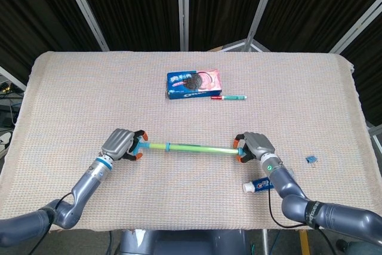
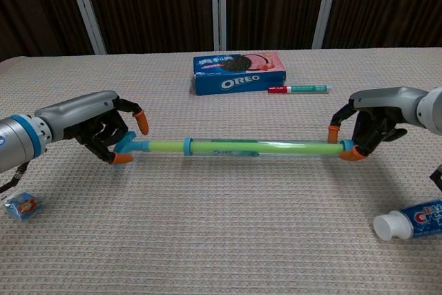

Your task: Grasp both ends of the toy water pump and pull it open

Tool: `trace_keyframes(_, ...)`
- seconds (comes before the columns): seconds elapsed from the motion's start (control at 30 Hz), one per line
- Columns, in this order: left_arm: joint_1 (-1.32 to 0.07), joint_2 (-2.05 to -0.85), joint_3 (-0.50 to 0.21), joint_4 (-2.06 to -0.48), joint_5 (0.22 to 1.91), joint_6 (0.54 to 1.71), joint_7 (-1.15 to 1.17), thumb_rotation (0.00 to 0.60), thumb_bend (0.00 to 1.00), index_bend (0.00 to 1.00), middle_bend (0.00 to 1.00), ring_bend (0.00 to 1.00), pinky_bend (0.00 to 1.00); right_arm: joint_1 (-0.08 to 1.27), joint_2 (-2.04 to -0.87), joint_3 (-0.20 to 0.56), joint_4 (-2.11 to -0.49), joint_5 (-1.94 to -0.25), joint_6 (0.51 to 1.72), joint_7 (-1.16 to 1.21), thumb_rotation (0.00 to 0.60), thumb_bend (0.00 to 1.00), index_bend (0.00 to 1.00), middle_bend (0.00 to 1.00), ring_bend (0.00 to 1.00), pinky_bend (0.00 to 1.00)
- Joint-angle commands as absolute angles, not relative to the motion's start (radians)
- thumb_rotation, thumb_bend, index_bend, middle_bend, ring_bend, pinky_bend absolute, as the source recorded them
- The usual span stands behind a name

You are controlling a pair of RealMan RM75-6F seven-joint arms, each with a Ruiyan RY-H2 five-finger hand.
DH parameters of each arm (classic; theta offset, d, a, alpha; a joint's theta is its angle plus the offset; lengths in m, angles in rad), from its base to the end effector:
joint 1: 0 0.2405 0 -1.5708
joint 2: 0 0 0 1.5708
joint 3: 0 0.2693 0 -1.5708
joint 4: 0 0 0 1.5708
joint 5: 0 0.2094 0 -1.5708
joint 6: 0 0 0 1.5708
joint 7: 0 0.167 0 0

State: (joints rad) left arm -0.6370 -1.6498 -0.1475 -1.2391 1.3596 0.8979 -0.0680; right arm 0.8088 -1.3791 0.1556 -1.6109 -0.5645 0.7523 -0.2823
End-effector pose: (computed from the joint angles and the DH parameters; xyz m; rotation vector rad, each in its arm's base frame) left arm -0.2013 0.3586 -0.0556 -1.8530 -1.1809 -1.0094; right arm -0.1999 -0.3720 -0.0079 1.6633 -1.5305 0.6703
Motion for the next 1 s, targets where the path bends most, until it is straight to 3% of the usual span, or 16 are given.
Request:
trace_keyframes(0.03, -0.652, -1.672, -0.154, -1.212, 1.356, 0.893, -0.086, 0.6, 0.3, 0.38, 0.81, 0.79, 0.96, 0.811, -1.375, 0.149, -1.614, -0.574, 0.756, -0.282, 0.6, 0.52, 0.64, 0.99, 1.0, 1.0)
trace_keyframes(1.0, -0.684, -1.726, -0.127, -1.158, 1.333, 0.862, -0.103, 0.6, 0.39, 0.45, 0.81, 0.79, 0.96, 0.822, -1.367, 0.114, -1.623, -0.6, 0.778, -0.262, 0.6, 0.52, 0.64, 0.99, 1.0, 1.0)
